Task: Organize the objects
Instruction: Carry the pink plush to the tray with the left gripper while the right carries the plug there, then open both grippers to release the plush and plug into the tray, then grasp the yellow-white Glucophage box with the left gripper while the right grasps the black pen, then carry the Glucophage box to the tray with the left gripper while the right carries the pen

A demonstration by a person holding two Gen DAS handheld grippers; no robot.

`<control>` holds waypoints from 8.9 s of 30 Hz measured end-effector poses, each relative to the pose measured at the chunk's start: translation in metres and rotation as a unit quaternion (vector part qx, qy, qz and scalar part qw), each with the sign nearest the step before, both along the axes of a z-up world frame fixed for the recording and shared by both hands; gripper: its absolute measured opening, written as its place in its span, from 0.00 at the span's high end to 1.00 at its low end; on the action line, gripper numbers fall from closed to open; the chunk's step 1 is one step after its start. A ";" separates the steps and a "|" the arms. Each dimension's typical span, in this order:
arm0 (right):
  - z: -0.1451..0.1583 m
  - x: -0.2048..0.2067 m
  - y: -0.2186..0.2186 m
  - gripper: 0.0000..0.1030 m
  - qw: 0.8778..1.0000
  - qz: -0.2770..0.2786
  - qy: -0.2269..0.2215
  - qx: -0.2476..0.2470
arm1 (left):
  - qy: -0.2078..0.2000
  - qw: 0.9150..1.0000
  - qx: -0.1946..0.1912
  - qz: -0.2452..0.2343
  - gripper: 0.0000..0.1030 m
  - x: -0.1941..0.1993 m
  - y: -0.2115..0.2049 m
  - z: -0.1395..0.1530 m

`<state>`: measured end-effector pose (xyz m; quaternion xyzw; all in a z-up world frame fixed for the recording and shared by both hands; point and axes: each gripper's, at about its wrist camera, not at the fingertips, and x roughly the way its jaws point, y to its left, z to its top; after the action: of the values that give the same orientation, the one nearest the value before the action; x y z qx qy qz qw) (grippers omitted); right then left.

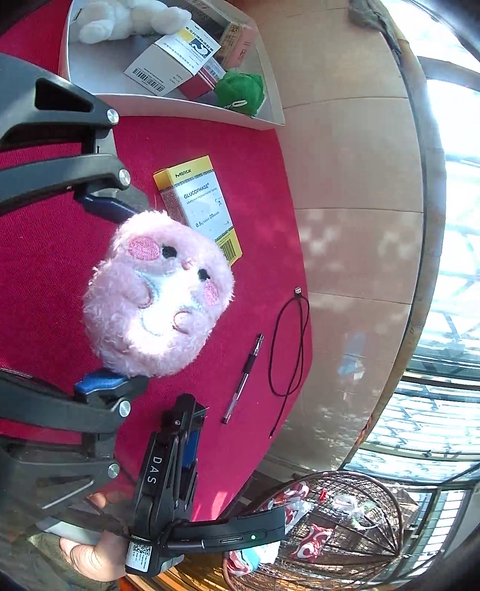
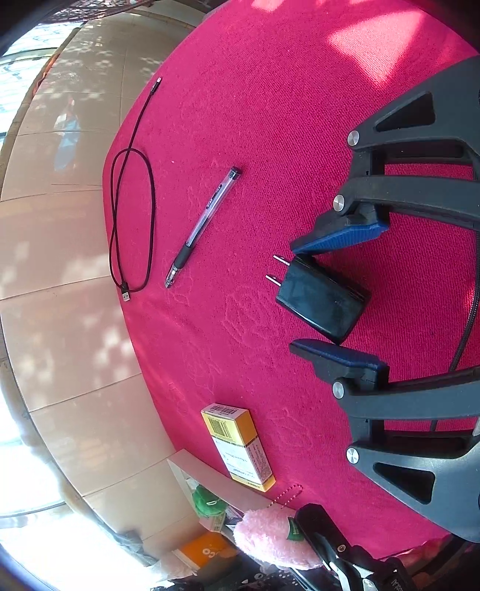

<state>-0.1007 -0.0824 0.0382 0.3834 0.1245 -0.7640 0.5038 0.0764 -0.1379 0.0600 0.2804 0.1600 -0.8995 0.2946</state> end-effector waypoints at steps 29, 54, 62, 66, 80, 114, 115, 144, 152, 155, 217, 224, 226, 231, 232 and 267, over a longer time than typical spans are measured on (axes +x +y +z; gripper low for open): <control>0.065 0.055 -0.006 0.55 0.997 0.052 0.034 -0.052 | 0.090 0.993 -0.038 0.064 0.36 0.065 -0.007 0.045; 0.082 0.100 -0.036 0.55 0.992 0.104 0.054 -0.047 | 0.138 0.982 -0.034 0.128 0.36 0.123 -0.032 0.056; 0.088 0.117 -0.049 0.55 0.989 0.124 0.059 -0.050 | 0.149 0.975 -0.033 0.159 0.36 0.147 -0.046 0.057; 0.092 0.127 -0.058 0.55 0.987 0.136 0.063 -0.053 | 0.152 0.971 -0.034 0.180 0.36 0.163 -0.052 0.057; 0.105 0.166 -0.090 0.55 0.978 0.186 0.075 -0.061 | 0.162 0.953 -0.032 0.254 0.36 0.226 -0.073 0.054; 0.029 0.259 -0.178 0.54 0.957 0.288 0.000 0.020 | 0.010 0.949 -0.041 0.313 0.34 0.244 -0.112 0.004; 0.028 0.259 -0.178 0.54 0.957 0.289 0.002 0.019 | 0.007 0.949 -0.040 0.312 0.33 0.243 -0.113 0.003; 0.067 0.212 -0.118 0.13 0.972 0.221 0.028 -0.079 | 0.033 0.939 -0.099 0.326 0.00 0.226 -0.083 0.046; 0.083 0.142 -0.083 0.13 0.983 0.144 -0.004 -0.110 | 0.053 0.955 -0.102 0.272 0.00 0.206 -0.073 0.056; 0.086 0.102 -0.063 0.13 0.987 0.101 -0.023 -0.119 | 0.063 0.959 -0.104 0.254 0.00 0.198 -0.069 0.061; -0.001 -0.059 -0.056 0.92 0.985 0.140 0.064 0.075 | -0.121 0.986 0.011 -0.115 0.46 -0.065 -0.022 -0.035; 0.023 -0.040 -0.026 0.92 0.992 0.116 0.036 0.016 | -0.076 0.994 -0.010 -0.081 0.46 -0.050 -0.002 -0.009; 0.033 -0.035 -0.018 0.92 0.994 0.106 0.029 -0.003 | -0.078 0.994 -0.020 -0.072 0.46 -0.047 0.001 -0.007; 0.046 -0.023 0.002 0.92 0.996 0.083 0.024 -0.035 | -0.080 0.995 -0.031 -0.057 0.46 -0.041 0.006 -0.005; 0.046 -0.021 0.006 0.92 0.996 0.078 0.024 -0.038 | -0.079 0.995 -0.031 -0.055 0.46 -0.040 0.008 -0.004; 0.083 0.045 0.017 0.92 0.990 0.108 0.030 -0.090 | 0.013 0.999 -0.052 0.003 0.46 0.017 0.017 0.040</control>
<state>-0.0559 -0.0654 0.1211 0.2980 0.1108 -0.7242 0.6119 0.0937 -0.1204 0.0998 0.2521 0.1181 -0.9092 0.3095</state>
